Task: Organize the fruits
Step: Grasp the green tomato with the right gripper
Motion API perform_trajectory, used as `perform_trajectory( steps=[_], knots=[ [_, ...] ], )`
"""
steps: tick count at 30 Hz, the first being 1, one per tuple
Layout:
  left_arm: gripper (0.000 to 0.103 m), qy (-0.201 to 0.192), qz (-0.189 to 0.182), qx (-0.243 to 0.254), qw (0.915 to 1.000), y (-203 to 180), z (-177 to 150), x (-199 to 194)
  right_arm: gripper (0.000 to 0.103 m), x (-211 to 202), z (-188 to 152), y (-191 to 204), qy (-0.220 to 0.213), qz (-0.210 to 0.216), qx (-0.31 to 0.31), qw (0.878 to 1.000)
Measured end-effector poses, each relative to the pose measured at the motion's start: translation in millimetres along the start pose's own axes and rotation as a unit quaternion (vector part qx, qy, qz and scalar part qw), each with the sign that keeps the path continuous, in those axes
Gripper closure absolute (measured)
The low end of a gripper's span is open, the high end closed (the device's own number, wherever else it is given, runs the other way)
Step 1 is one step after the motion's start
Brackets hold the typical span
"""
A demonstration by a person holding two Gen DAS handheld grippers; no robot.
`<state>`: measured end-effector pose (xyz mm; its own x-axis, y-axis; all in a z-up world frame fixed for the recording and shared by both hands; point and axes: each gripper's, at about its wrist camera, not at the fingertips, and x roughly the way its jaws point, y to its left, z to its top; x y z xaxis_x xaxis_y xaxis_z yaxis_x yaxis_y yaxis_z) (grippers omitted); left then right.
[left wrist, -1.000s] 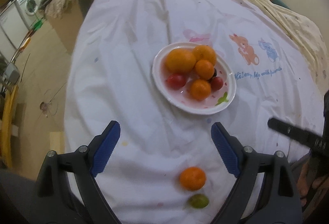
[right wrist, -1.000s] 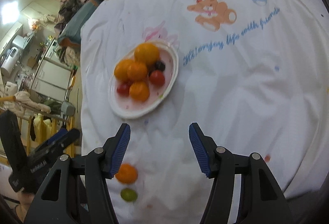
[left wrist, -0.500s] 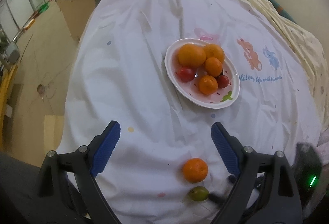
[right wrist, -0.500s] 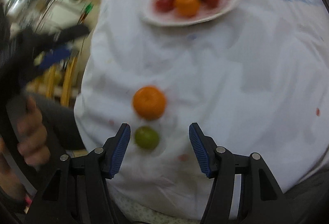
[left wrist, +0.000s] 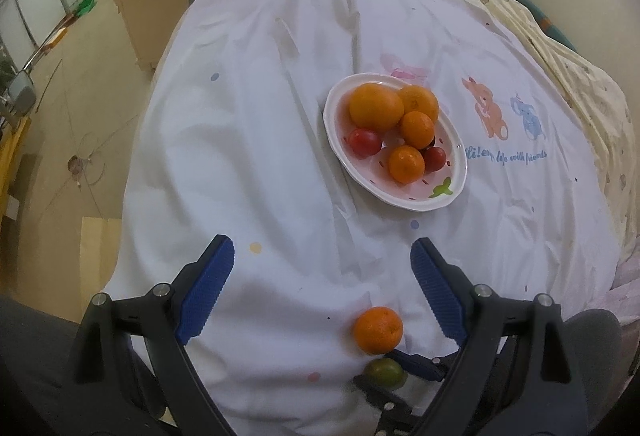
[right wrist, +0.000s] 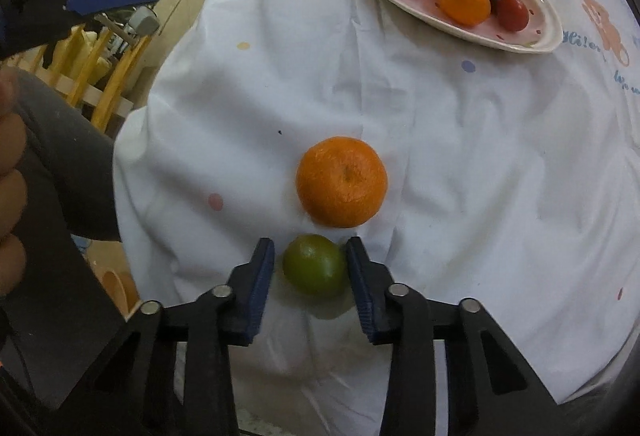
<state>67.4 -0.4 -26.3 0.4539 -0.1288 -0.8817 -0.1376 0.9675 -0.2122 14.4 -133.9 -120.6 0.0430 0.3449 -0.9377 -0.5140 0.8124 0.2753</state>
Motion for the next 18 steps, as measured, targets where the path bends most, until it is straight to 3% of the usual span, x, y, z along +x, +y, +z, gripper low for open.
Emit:
perform_trajectory(
  steps=[9,15,18],
  knots=[
    [0.015,0.005,0.013,0.000,0.9999,5,-3,4,0.073,-35,-2,-17,-0.031,0.038,0.025,0.998],
    [0.015,0.039,0.011,0.027,0.9988,-7,-12,18,0.073,-82,4,-63,-0.097,0.046,0.091,0.990],
    [0.015,0.065,0.004,0.045,0.9969,-14,-18,27,0.073,-98,5,-88,-0.130,0.079,0.131,0.980]
  ],
)
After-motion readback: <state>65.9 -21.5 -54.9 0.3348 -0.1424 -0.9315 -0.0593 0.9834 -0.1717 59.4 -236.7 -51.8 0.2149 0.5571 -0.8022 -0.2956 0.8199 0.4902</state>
